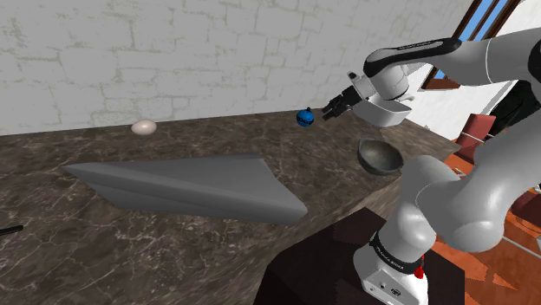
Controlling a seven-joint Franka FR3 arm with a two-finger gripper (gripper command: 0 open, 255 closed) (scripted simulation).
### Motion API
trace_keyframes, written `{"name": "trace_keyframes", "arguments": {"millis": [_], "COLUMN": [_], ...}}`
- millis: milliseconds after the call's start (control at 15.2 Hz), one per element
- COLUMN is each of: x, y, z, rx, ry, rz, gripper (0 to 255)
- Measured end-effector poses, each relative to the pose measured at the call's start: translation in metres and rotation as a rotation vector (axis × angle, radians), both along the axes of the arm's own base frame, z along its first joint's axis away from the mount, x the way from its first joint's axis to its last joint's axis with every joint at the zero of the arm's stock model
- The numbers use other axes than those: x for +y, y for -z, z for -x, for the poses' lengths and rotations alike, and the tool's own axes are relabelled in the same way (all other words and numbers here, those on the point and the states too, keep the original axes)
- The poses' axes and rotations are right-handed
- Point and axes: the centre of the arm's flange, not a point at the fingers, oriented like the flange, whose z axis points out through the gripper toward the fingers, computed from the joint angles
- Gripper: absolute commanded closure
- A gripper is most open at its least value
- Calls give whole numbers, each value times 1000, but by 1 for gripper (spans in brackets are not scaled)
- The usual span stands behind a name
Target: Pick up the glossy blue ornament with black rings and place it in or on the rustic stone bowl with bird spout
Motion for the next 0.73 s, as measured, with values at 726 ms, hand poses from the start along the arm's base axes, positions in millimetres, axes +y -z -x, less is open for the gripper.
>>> {"name": "trace_keyframes", "arguments": {"millis": [726], "x": [-55], "y": [66], "z": [-61], "rx": [-94], "ry": [-105], "rz": [-8], "gripper": [0]}}
